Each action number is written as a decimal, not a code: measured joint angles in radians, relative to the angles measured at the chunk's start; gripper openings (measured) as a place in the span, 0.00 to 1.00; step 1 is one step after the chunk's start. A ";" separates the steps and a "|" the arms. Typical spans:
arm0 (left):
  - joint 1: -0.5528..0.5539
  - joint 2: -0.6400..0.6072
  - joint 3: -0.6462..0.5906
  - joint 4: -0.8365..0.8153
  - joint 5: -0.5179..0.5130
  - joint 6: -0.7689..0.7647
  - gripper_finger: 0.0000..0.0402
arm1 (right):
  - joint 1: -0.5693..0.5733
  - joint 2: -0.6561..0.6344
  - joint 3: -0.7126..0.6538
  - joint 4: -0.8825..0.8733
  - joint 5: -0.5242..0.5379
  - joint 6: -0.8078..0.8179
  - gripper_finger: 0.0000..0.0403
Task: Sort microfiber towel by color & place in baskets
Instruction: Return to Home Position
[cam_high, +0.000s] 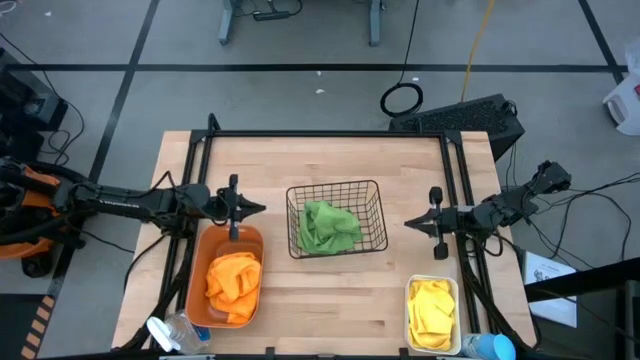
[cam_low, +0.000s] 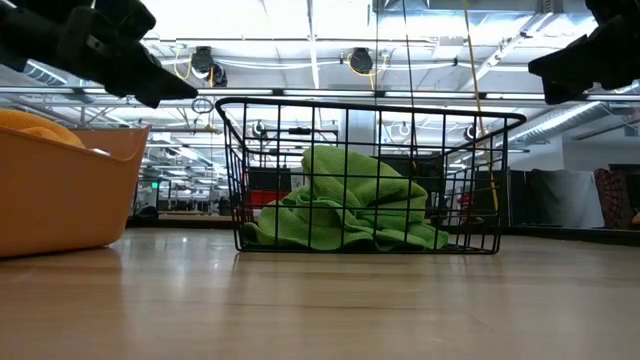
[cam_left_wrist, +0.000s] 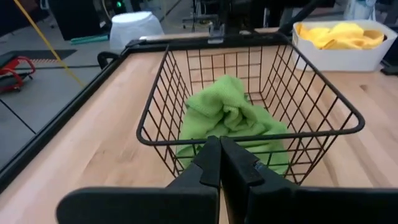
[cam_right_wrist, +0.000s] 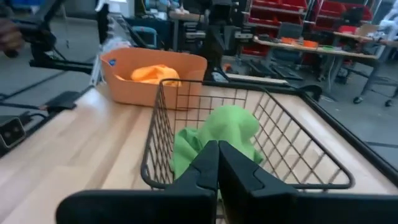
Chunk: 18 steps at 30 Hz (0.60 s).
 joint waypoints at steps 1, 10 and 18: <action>0.000 -0.012 -0.009 0.007 0.004 0.000 0.01 | 0.000 0.000 -0.011 0.017 -0.012 -0.005 0.00; 0.000 -0.123 -0.086 -0.003 0.057 -0.024 0.01 | -0.015 0.000 -0.097 0.172 -0.069 -0.018 0.00; 0.000 -0.239 -0.143 -0.007 0.074 -0.043 0.01 | -0.079 0.000 -0.145 0.279 -0.188 -0.046 0.00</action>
